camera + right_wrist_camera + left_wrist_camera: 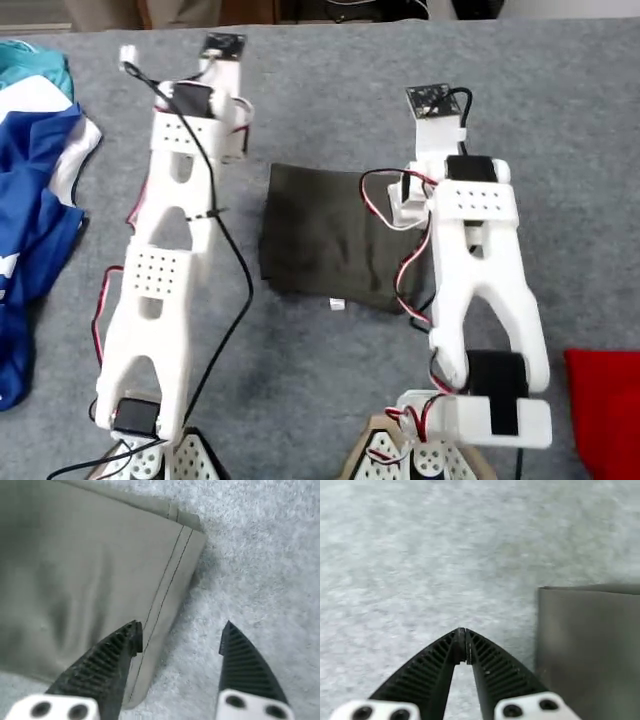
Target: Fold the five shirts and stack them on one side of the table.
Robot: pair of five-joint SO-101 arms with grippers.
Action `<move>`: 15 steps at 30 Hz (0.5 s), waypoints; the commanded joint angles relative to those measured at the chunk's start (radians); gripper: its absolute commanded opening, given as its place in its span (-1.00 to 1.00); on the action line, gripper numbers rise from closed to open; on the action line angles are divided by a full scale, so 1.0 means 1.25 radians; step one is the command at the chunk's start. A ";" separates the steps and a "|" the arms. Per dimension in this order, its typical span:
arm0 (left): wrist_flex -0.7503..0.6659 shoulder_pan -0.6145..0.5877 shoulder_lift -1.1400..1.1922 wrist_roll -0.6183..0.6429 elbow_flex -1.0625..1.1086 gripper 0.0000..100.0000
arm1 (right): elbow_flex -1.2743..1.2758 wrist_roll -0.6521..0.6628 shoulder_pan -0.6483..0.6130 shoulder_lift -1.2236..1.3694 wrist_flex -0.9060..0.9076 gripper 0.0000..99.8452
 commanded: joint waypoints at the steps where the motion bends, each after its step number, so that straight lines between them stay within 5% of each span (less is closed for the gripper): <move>1: 0.010 -0.036 -0.106 -0.006 0.032 -0.88 | -0.003 -0.041 -0.010 0.045 -0.055 -0.45; 15: 0.009 -0.048 -0.192 -0.009 0.162 -0.86 | -0.159 -0.068 -0.047 0.357 -0.058 -0.56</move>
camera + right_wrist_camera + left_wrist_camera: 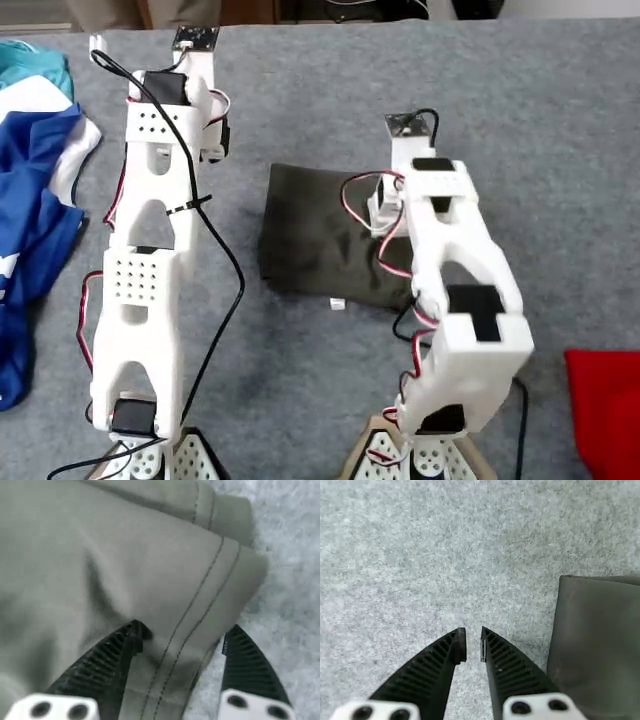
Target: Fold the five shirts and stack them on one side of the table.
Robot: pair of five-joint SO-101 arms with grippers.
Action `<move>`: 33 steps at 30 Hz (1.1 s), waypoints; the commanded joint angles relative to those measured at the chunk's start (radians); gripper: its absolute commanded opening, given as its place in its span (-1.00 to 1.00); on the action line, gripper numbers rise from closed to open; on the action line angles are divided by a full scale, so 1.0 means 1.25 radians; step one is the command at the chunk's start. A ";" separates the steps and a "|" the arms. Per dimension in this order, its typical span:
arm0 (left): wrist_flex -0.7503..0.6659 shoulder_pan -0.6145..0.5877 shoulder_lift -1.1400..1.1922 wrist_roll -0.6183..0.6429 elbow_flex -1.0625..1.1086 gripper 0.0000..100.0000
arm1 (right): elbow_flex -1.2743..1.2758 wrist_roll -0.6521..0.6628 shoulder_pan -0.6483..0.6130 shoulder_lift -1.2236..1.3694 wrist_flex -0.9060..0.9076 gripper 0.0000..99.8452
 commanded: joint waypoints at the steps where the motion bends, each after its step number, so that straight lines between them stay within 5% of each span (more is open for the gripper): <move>1: 0.009 -0.014 -0.061 -0.006 0.000 -0.86 | -0.116 -0.007 -0.007 0.060 0.064 -0.61; 10: 0.009 -0.069 -0.061 -0.007 0.000 -0.86 | -0.375 -0.001 0.007 0.238 0.230 -1.00; 28: 0.009 -0.173 -0.067 -0.055 0.001 -0.86 | -1.012 0.323 0.035 0.500 0.339 -0.98; 33: 0.009 -0.168 -0.068 -0.055 0.001 -0.86 | -1.164 0.357 0.012 0.602 0.368 -0.64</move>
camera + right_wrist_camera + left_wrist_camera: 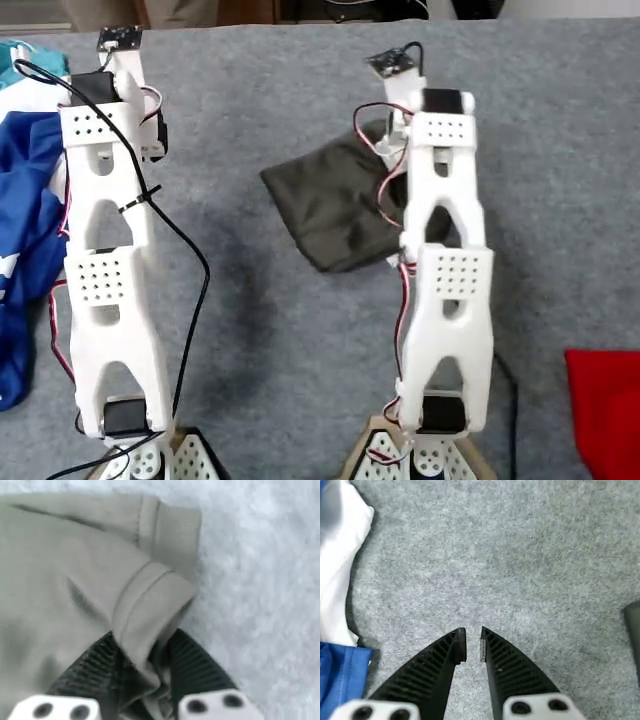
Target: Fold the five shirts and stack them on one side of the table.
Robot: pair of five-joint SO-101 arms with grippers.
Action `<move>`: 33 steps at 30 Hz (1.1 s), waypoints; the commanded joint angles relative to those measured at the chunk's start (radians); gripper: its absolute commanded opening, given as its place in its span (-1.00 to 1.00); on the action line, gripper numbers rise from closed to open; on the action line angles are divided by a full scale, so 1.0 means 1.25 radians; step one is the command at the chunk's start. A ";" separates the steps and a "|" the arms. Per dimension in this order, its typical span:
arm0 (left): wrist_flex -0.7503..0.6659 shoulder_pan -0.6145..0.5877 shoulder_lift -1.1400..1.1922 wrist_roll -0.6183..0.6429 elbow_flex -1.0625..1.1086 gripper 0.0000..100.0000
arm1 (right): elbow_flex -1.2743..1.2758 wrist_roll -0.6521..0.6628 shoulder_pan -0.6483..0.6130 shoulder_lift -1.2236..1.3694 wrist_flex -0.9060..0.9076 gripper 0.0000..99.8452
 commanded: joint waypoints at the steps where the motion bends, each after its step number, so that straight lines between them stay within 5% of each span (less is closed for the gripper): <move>1: 0.009 -0.002 -0.068 -0.005 0.001 -0.86 | -0.139 0.014 -0.014 0.040 0.022 -0.56; 6: 0.009 -0.005 -0.067 -0.005 0.001 -0.86 | -0.299 -0.042 -0.002 0.088 0.102 -0.36; 13: 0.009 -0.006 -0.066 -0.005 0.001 -0.85 | -0.477 -0.317 0.033 0.078 0.236 -0.36; 19: 0.009 -0.012 -0.068 -0.005 0.001 -0.85 | -0.284 -0.533 0.072 0.010 0.237 -0.36; 33: 0.009 -0.069 -0.095 -0.048 0.001 -0.86 | 0.377 -0.535 0.074 -0.625 0.234 -0.36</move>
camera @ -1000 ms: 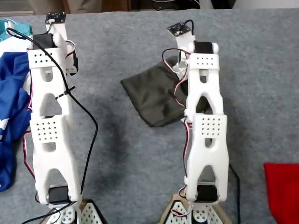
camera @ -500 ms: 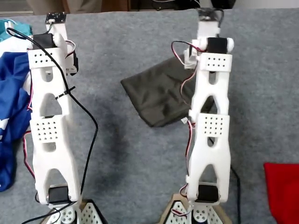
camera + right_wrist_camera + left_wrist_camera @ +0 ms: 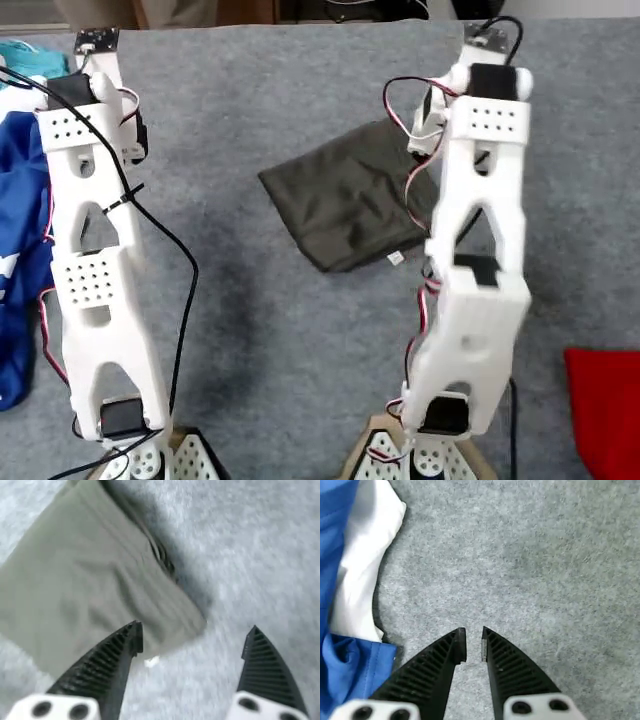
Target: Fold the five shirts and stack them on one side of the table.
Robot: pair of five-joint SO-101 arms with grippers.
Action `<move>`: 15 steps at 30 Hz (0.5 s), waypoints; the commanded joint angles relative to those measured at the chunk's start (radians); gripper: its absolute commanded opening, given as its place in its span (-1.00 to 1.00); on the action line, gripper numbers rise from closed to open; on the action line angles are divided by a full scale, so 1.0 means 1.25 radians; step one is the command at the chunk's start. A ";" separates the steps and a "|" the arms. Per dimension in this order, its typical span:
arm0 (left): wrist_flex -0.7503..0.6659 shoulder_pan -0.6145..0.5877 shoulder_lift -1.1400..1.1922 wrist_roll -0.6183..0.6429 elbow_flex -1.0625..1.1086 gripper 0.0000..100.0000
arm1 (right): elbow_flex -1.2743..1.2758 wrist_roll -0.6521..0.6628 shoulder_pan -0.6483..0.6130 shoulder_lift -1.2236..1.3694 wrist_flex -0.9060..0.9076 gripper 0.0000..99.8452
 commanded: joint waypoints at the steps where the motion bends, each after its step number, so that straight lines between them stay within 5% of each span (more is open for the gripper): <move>1: 0.009 -0.012 -0.098 -0.010 0.001 -0.86 | 0.171 -0.006 0.013 -0.233 0.007 -0.36; 9: 0.010 -0.006 -0.186 -0.009 0.011 -0.86 | 0.409 -0.036 0.004 -0.366 -0.097 -0.36; 15: 0.010 -0.005 -0.305 -0.007 0.188 -0.96 | 0.473 0.005 0.008 -0.373 -0.055 -0.36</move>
